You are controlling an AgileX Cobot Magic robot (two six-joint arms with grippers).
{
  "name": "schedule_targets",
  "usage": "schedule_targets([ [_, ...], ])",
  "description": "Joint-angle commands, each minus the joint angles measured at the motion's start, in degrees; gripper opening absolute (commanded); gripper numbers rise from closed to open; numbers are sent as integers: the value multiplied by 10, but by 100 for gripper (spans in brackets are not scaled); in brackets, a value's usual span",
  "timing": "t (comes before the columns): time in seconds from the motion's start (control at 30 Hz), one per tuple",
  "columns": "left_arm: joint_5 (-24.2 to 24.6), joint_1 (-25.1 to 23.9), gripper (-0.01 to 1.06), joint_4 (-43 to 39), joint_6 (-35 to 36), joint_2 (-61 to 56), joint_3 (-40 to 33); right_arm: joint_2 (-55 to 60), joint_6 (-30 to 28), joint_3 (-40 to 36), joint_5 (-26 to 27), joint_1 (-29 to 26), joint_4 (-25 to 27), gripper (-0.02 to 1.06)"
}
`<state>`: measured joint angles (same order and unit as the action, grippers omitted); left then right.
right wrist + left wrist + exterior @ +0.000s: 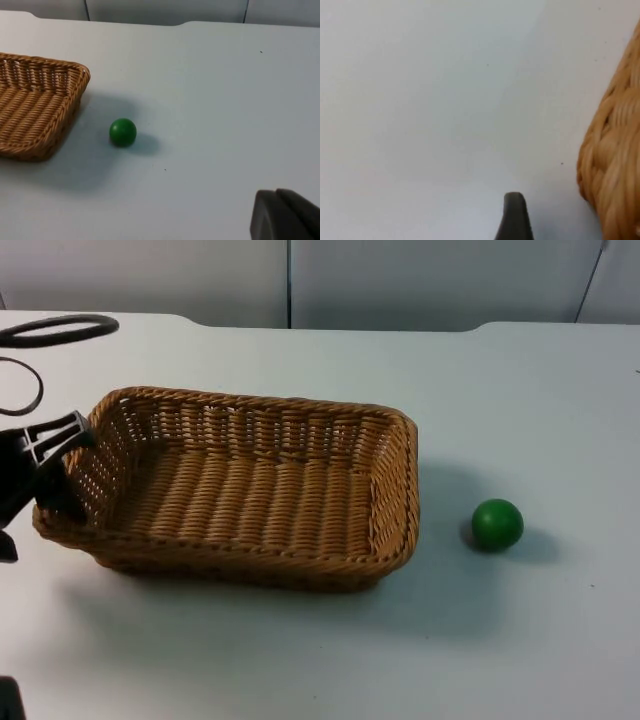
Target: Pick up the basket with the left hand and place the ball into the basket with the right hand.
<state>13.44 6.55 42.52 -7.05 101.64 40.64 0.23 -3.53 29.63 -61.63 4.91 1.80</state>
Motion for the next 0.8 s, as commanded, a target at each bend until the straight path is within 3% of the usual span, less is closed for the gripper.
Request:
schedule_targets([
  [0.0, -14, -1, 61, 8, 6, 9, -1, -2, 1, 1, 5, -4, 0, 0],
  [0.17, -34, -1, 45, 10, 42, 34, -1, -2, 1, 1, 5, -4, 0, 0],
  [0.2, -43, -1, 31, 16, 65, 40, -1, -2, 1, 1, 5, -4, 0, 0],
  [0.3, -57, -1, 0, 26, 79, 43, -1, -2, 1, 1, 5, -4, 0, 0],
  [0.63, -42, -1, 0, 143, 79, 43, 0, -2, 1, 1, 5, -4, 0, 0],
  [0.77, -30, -1, 0, 149, 79, 40, 0, -2, 1, 1, 5, -4, 0, 0],
])
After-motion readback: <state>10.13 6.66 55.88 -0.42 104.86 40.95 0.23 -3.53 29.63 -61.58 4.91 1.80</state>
